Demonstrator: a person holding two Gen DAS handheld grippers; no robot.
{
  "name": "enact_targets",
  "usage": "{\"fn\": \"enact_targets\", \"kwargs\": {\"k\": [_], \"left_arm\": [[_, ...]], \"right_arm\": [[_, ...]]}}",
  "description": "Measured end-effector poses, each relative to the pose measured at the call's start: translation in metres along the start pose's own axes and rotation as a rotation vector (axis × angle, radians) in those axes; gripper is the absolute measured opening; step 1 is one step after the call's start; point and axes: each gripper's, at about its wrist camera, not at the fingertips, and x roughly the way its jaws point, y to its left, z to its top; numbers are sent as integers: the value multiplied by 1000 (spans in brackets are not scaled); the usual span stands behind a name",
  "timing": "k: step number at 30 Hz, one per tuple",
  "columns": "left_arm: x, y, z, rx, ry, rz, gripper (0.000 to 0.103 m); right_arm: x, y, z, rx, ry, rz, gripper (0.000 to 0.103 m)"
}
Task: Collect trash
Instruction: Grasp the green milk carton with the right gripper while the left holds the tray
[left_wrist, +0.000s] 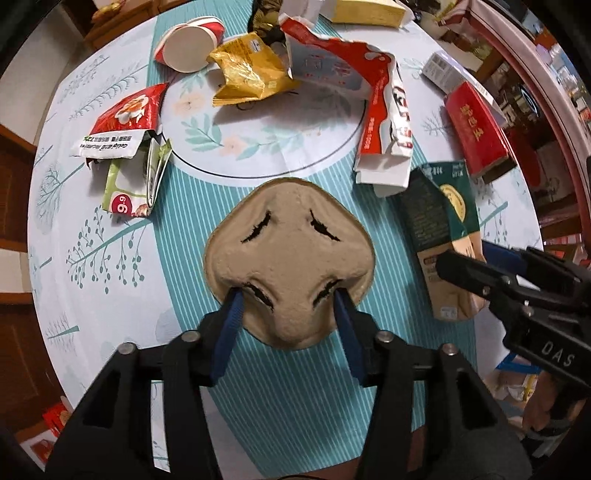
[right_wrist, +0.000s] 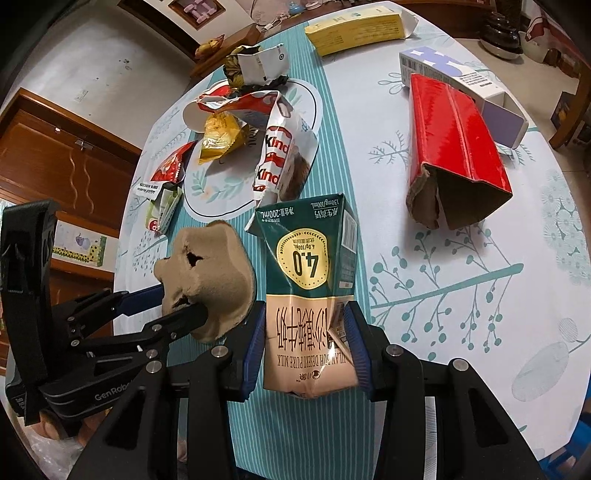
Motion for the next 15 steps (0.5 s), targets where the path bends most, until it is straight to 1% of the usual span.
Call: {"fn": "enact_targets", "kwargs": {"k": [3,8,10,15], "left_arm": [[-2,0,-6,-22,-20,6,32],[-13,-4,-16,-28,-74,26,30],[-20,-5,-23,-33,-89,20,23],[-36,-7,-44,-35,-120,9,23]], "right_arm": [[0,-1,-1,-5,-1,3,41],[-2,0,-6,-13,-2,-2,41],[-3,-1,-9,-11,-2,-2,41],[-7,4,-20,-13,-13,2,41]]}}
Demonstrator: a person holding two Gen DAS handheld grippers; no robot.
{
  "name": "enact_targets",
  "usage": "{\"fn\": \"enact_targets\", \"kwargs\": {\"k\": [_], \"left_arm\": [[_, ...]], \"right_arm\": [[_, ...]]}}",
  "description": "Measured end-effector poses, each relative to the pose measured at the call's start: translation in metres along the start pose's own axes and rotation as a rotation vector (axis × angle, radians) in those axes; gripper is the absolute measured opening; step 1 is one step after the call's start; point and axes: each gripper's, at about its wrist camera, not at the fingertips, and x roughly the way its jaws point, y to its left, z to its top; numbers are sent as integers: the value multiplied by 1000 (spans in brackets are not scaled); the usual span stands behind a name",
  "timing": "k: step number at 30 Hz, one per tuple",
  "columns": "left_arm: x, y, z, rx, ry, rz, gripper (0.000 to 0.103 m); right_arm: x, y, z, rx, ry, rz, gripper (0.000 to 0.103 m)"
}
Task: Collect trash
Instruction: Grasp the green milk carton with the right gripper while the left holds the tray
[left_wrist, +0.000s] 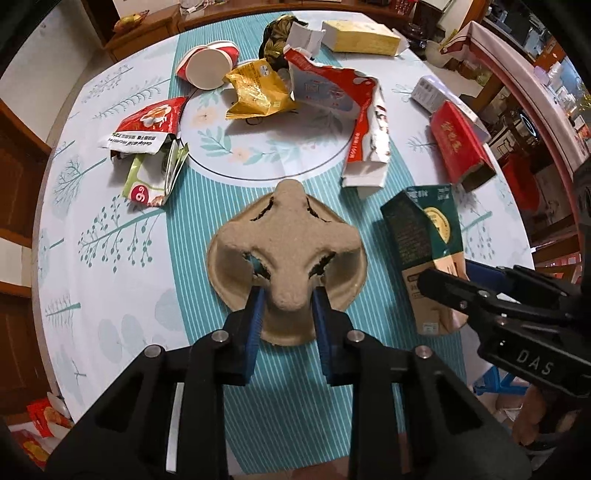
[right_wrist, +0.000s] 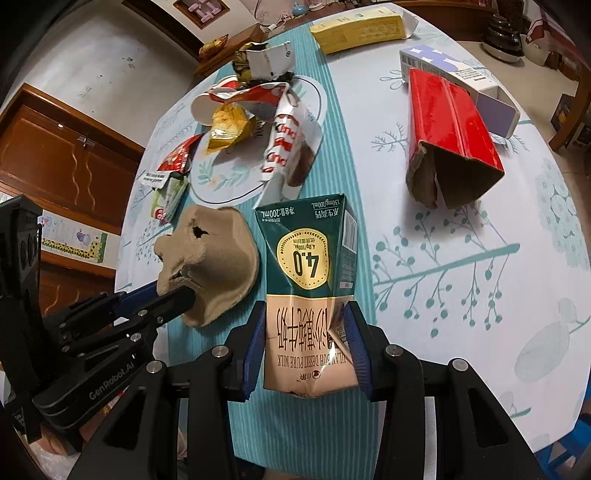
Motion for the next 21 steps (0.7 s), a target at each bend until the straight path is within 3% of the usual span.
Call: {"fn": "enact_targets", "kwargs": {"k": [21], "left_arm": [[-79,5,-95,72,-137,-54,21]], "right_arm": [[-40,45,-87,0,-84,8,39]]}}
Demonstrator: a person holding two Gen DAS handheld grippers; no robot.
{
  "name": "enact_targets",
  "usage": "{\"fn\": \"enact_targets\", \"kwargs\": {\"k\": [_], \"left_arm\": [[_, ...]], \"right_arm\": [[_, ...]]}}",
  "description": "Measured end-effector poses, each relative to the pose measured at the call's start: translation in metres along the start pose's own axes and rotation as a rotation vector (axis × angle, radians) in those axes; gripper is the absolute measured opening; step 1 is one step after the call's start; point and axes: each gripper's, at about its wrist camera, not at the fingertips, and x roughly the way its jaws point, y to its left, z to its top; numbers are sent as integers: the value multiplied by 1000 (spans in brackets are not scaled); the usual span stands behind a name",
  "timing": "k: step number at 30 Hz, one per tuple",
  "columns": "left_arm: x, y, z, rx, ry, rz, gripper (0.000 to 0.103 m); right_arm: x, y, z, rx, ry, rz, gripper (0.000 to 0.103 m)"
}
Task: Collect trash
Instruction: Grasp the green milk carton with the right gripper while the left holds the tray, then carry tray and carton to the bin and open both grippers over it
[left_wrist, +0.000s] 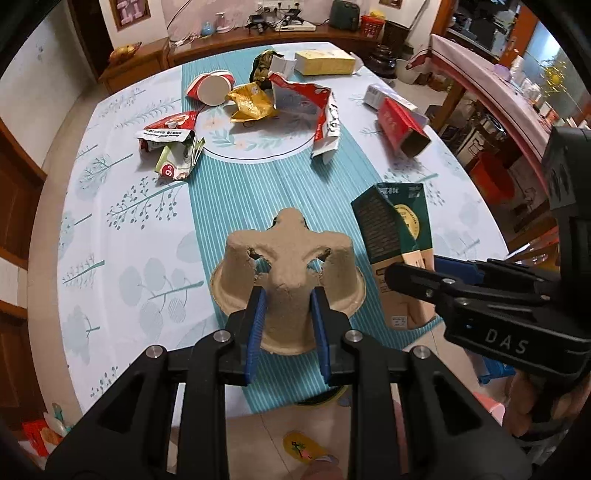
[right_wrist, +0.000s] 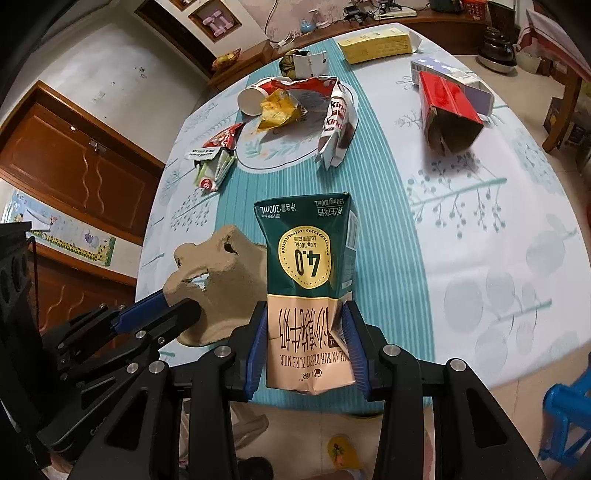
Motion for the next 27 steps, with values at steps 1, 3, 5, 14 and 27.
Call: {"fn": "enact_targets", "kwargs": {"k": [1,3,5,14,27], "left_arm": [[-5,0,-4,3,-6,-2,21],[-14,0,-11,6,-19,-6,21],[-25,0,-18,14,-36,-13,21],[-72,-4,-72,44,-90,-41,21],[-81,-16,-181,28,-11,-113,22]], "right_arm": [[-3,2,-6,6,-5,0,39],[-7,5,-14,10,-10,0,39],[-14,9,-24,8,-18,1,39],[-53,27,-81,11,-83,-21,39],[-62,22,-207,82,-36,-75,39]]}}
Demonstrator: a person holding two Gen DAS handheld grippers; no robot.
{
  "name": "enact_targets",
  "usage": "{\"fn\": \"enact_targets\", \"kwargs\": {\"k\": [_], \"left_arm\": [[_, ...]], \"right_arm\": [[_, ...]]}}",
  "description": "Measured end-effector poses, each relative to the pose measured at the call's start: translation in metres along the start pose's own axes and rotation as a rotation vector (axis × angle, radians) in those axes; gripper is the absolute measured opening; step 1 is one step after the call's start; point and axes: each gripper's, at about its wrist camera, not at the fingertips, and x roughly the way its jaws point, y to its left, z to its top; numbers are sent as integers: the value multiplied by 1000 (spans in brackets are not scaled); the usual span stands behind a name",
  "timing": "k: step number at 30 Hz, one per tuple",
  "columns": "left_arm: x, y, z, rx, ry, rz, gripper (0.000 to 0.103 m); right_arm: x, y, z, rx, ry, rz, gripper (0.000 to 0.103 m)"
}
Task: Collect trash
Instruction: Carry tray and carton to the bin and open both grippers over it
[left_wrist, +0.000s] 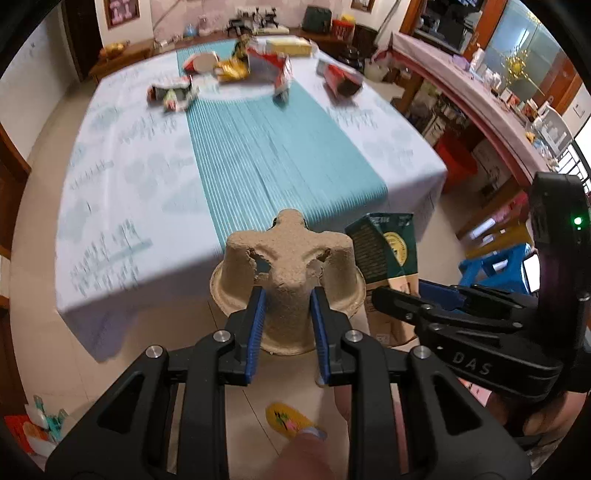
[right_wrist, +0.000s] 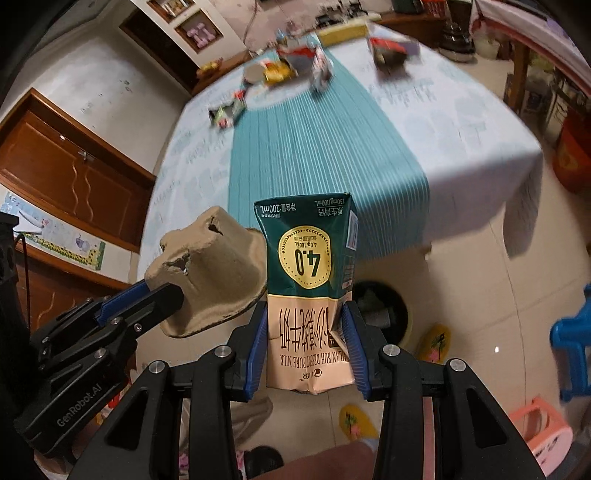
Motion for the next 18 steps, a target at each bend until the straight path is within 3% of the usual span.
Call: {"fn": "enact_targets", "kwargs": {"k": [8,18], "left_arm": [[56,-2,-36,-66,84,2,22],[211,5,-84,-79,148,73,22]], "right_arm": [[46,-30,-49,36,133,-26,39],[179,-98,-76,56,226,-23,39]]}}
